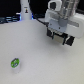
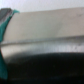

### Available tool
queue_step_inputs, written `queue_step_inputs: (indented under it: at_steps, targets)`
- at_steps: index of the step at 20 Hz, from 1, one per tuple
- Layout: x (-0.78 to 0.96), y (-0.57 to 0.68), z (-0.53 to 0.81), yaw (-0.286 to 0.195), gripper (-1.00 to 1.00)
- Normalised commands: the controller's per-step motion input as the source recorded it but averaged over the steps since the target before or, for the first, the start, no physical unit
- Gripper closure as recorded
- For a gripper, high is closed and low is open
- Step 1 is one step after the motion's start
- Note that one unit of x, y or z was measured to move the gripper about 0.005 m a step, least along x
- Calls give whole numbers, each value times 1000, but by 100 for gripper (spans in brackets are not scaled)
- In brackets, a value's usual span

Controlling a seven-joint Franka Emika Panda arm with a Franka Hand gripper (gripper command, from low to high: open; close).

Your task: Open the kcup holder, insert the kcup into the holder, and close the kcup holder

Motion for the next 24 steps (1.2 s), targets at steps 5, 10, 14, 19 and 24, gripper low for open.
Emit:
queue_step_inputs:
  at_steps: [5, 10, 14, 19, 24]
  targets:
    - [827, -306, 171, -70, -100]
    - [602, -116, 169, -106, -100]
    - [392, -228, 275, -143, -100]
    - [294, -519, 292, -164, -100]
    - [272, -665, 186, -190, -100]
